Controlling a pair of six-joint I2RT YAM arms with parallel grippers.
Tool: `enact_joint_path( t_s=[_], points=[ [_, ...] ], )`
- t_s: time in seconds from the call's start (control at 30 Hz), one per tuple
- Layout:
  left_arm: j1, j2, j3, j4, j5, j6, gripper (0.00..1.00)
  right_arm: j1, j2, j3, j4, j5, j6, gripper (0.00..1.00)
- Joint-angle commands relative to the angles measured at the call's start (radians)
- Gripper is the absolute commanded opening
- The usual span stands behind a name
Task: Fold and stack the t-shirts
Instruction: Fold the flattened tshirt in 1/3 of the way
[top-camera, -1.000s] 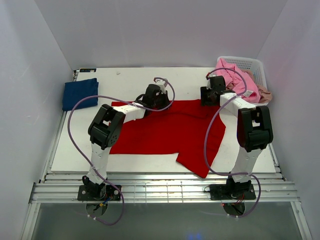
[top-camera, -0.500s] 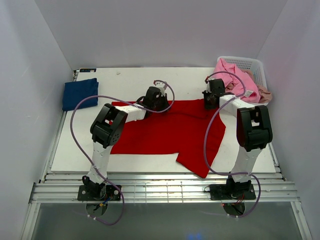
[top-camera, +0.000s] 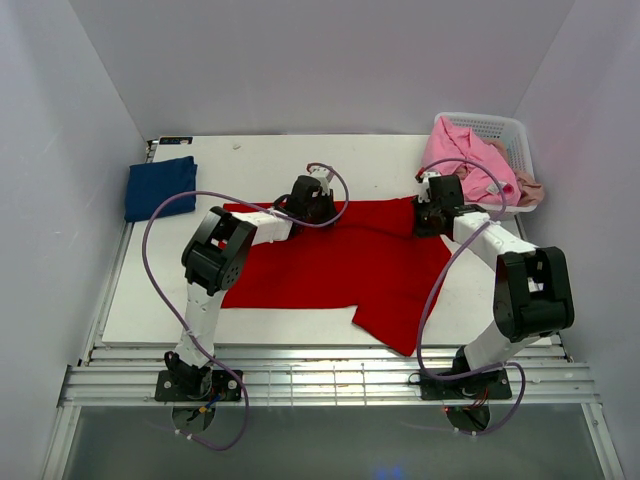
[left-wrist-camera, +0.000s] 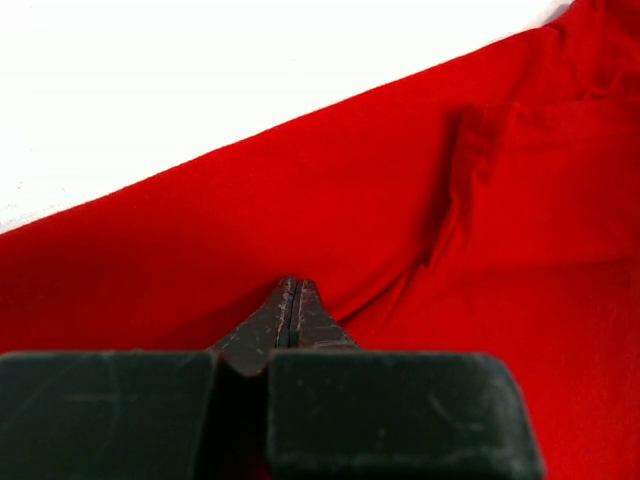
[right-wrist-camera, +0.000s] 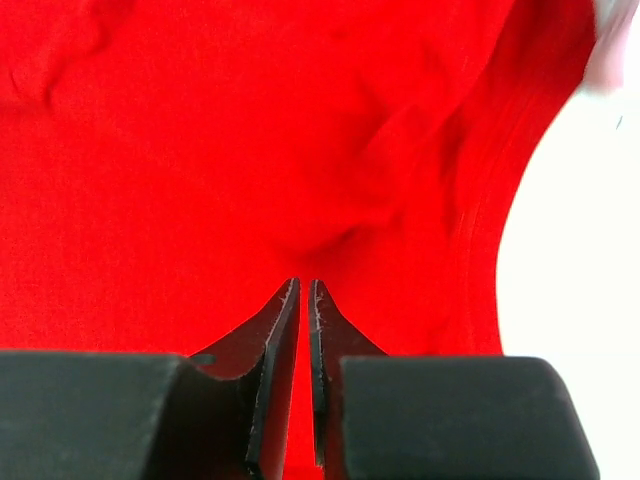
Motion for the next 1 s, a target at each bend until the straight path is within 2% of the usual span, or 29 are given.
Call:
enact_joint_path(
  t_s=[0.0,0.17,0.3,0.37,0.4,0.47,0.5,0.57,0.97],
  points=[
    [-0.002,-0.025,-0.010,0.002,0.000,-0.002,0.00,0.009,-0.033,-0.048,-0.059,-0.005,0.006,0.15],
    [-0.002,-0.036,-0.018,0.004,-0.003,-0.003,0.00,0.018,-0.027,-0.083,-0.116,-0.002,0.015,0.14],
    [-0.002,-0.041,-0.018,0.005,-0.001,-0.005,0.00,0.022,-0.053,-0.127,-0.030,-0.021,0.027,0.16],
    [-0.002,-0.039,-0.012,0.005,0.006,-0.011,0.00,0.022,-0.052,-0.114,-0.003,-0.040,0.035,0.26],
    [-0.004,-0.038,-0.001,0.005,0.011,-0.012,0.00,0.022,-0.052,-0.097,0.029,-0.074,0.036,0.35],
    [-0.010,-0.050,0.002,0.022,0.014,-0.011,0.00,0.022,-0.055,-0.074,0.057,-0.109,0.055,0.42],
    [-0.014,-0.055,0.001,0.028,0.008,0.001,0.00,0.022,-0.055,-0.065,0.095,-0.125,0.056,0.49],
    [-0.023,-0.065,0.005,0.033,-0.009,0.015,0.00,0.022,-0.047,-0.029,0.122,-0.152,0.069,0.54],
    [-0.023,-0.055,-0.007,0.021,-0.006,0.023,0.00,0.022,0.195,0.220,0.214,-0.123,0.076,0.53]
  ],
)
